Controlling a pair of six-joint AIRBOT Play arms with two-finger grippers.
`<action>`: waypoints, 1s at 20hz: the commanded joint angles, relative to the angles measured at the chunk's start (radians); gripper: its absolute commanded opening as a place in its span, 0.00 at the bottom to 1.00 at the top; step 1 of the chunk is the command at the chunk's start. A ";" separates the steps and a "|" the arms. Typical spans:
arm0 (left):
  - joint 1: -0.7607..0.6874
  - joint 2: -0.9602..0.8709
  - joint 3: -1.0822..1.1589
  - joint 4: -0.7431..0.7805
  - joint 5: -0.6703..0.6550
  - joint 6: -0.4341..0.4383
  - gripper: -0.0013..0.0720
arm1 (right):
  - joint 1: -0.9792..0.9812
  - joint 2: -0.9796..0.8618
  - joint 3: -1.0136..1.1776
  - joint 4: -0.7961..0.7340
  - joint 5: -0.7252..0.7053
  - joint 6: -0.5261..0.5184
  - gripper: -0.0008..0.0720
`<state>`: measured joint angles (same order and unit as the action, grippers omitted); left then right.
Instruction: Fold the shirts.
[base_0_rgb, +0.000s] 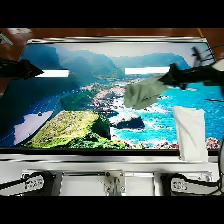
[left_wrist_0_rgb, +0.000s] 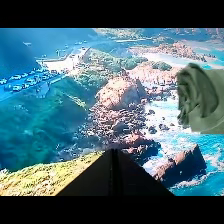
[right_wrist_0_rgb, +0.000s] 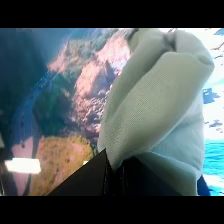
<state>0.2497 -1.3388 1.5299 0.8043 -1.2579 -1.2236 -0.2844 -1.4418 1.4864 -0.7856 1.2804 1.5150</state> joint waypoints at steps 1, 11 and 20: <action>-0.001 0.001 0.000 -0.019 -0.001 0.000 0.07 | -0.241 0.080 0.017 -0.054 0.068 0.051 0.08; -0.001 0.001 0.000 -0.038 -0.031 0.000 0.07 | -0.542 0.093 0.017 -0.115 0.183 0.112 0.08; -0.013 0.001 0.000 -0.046 -0.030 0.012 0.07 | -0.548 0.183 -0.013 -0.528 0.580 0.199 0.08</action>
<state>0.2451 -1.3384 1.5299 0.7612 -1.2873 -1.2228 -0.8291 -1.2991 1.4933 -1.1362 1.7302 1.6817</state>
